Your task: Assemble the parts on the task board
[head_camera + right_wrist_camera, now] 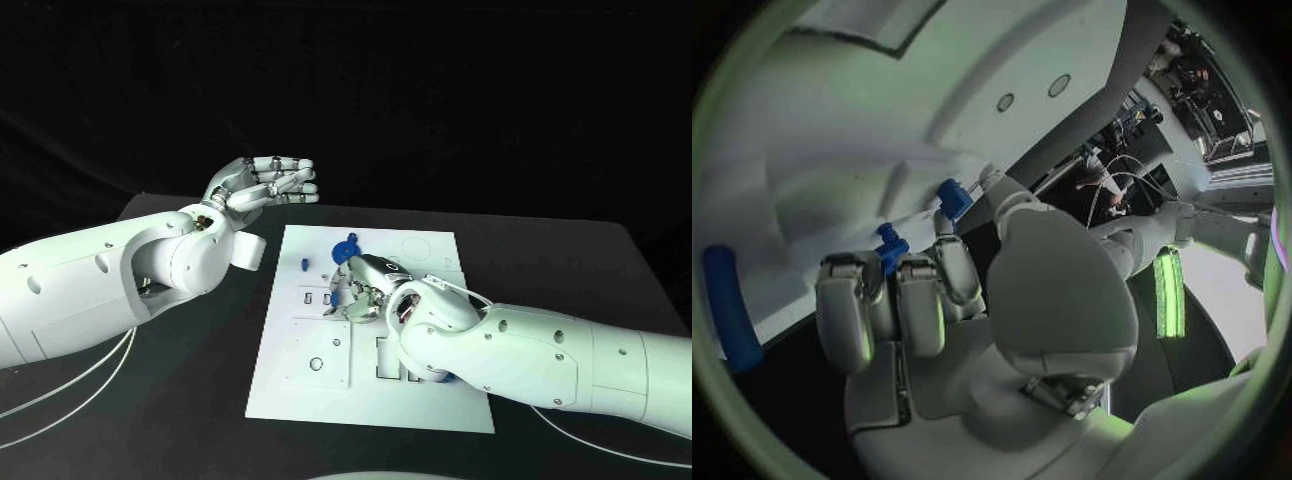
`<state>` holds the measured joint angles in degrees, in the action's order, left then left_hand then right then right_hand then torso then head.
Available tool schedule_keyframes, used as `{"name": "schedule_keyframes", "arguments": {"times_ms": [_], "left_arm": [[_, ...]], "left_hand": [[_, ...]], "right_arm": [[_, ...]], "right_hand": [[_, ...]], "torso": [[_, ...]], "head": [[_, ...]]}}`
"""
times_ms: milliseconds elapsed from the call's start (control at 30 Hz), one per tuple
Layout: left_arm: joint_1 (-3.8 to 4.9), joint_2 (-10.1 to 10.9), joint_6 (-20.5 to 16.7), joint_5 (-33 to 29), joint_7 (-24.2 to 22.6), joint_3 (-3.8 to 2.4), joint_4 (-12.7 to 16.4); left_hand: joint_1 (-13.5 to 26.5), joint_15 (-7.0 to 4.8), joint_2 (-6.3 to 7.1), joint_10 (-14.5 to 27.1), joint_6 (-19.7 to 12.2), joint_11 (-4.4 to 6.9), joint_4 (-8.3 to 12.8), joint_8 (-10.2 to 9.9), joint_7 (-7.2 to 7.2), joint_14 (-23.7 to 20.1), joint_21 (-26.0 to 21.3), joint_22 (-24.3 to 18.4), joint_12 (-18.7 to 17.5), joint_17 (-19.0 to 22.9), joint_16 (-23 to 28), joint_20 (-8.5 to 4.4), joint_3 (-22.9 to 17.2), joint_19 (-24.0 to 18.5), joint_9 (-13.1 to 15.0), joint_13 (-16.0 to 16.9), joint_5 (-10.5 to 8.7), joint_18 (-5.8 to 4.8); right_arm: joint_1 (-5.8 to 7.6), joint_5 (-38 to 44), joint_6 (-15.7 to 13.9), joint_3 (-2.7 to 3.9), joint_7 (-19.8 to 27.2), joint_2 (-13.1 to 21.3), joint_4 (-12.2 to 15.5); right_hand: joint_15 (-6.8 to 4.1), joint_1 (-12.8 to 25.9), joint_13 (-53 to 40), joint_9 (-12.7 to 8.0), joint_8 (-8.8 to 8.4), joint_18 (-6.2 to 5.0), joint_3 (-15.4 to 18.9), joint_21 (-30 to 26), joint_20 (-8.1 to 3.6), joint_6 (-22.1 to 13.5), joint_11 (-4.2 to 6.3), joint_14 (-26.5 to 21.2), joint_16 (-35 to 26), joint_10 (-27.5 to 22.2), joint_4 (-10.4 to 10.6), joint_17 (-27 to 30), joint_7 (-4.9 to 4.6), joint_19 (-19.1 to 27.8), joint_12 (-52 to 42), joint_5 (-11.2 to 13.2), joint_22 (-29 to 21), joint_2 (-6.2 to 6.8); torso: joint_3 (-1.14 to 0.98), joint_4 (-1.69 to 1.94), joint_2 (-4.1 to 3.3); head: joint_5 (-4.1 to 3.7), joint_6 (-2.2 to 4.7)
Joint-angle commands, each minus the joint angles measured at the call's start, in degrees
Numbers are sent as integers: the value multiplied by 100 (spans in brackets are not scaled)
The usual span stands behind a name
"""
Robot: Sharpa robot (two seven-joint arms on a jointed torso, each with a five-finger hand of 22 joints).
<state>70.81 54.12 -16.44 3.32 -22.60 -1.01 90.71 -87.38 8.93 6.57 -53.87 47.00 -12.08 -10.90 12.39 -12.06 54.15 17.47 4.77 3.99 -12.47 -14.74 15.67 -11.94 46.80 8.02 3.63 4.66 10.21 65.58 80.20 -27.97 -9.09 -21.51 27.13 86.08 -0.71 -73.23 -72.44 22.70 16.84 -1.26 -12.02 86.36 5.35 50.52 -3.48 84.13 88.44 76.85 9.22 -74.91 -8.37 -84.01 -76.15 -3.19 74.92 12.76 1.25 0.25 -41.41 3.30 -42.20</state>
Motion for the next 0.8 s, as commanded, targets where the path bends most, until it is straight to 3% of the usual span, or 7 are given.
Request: {"name": "schedule_keyframes", "arguments": {"times_ms": [33, 133, 367, 467, 600, 667, 800], "left_arm": [[3, -8, 83, 67, 19, -4, -6], [3, -10, 178, 427, 262, -3, -47], [4, -44, 793, 1727, 1363, 2, -190], [5, -94, 1160, 2354, 1883, 6, -287], [7, -170, 1711, 3090, 2633, 9, -384], [9, -215, 1882, 3371, 2975, 10, -419], [14, -323, 2099, 3803, 3587, 12, -483]], "left_hand": [[41, 23, -16, 57, -44, 3, 1, -38, -305, -4, -30, -5, -19, -5, 21, -16, -29, 40, -5, 7, -30, 32], [93, 9, 8, 10, -61, 16, -14, -50, -298, 48, -10, -4, 4, -27, 8, -25, -4, 87, -9, 17, -36, 38], [638, -119, 0, -62, -356, 72, -547, 119, -296, 437, 365, 113, 465, -685, -974, -214, 401, 728, 67, 172, -24, 25], [869, -368, -178, -449, -251, 283, -558, 693, -140, 848, 962, 399, 1326, -1581, -2542, -472, 537, 1383, 327, 582, -16, 35], [1154, -648, -470, 91, -583, 568, -627, 2152, 122, 1270, 2584, 1359, 3791, -3368, -5275, -812, 678, 1649, 1004, 2078, 2, -7], [1241, -786, -514, 1, -498, 719, -605, 2655, 297, 1874, 3151, 1709, 4475, -4167, -5940, -907, 728, 1623, 1213, 2413, 1, 26], [1271, -861, -534, -74, -491, 806, -587, 2990, 384, 2259, 3644, 2022, 4966, -4682, -6305, -964, 752, 1494, 1316, 2614, 6, 33]], "right_arm": [[-8, 145, -322, 0, 147, 46, 51], [-6, 125, -664, 11, 366, 231, 206], [174, -1158, -1048, 83, 1362, 870, 633], [333, -2122, -1003, 102, 1644, 1259, 849], [527, -3035, -894, 113, 1897, 1732, 1087], [598, -3254, -853, 116, 1985, 1914, 1160], [683, -3464, -803, 117, 2080, 2142, 1212]], "right_hand": [[36, -185, 3, -22, 32, 10, 419, -36, 35, -74, -19, 450, -38, -37, 166, -890, -4, -343, 31, 15, 1205, -81], [61, -576, -11, -88, -9, 12, 964, -36, 58, -192, -57, 452, -38, -24, 519, -897, -38, -350, 11, -5, 1214, -218], [98, -1004, 2, -157, -85, -36, 1037, -215, 94, -261, -98, 431, -68, -52, 716, -815, -85, -244, 16, -329, 1096, -420], [87, -1010, -11, -159, -55, -40, 1039, -229, 87, -213, -85, 430, -72, -46, 722, -810, -73, -239, 2, -634, 1091, -468], [86, -993, -2, -162, -51, -41, 1034, -234, 85, -213, -85, 431, -71, -55, 732, -813, -73, -238, 9, -699, 1089, -500], [87, -926, 7, -165, -46, -38, 1059, -227, 85, -218, -87, 434, -68, -64, 739, -825, -74, -244, 14, -642, 1095, -526], [82, -919, 5, -160, -12, -34, 1060, -212, 81, -196, -79, 437, -64, -64, 725, -839, -66, -255, 11, -783, 1109, -559]], "torso": [[0, 4, 5], [-9, 8, 15], [-24, -16, 67], [-34, -26, 109], [-44, -53, 163], [-52, -62, 190], [-75, -76, 247]], "head": [[-7, 6], [-6, 4], [6, 14], [25, -15], [52, -49], [47, -76], [83, -118]]}}
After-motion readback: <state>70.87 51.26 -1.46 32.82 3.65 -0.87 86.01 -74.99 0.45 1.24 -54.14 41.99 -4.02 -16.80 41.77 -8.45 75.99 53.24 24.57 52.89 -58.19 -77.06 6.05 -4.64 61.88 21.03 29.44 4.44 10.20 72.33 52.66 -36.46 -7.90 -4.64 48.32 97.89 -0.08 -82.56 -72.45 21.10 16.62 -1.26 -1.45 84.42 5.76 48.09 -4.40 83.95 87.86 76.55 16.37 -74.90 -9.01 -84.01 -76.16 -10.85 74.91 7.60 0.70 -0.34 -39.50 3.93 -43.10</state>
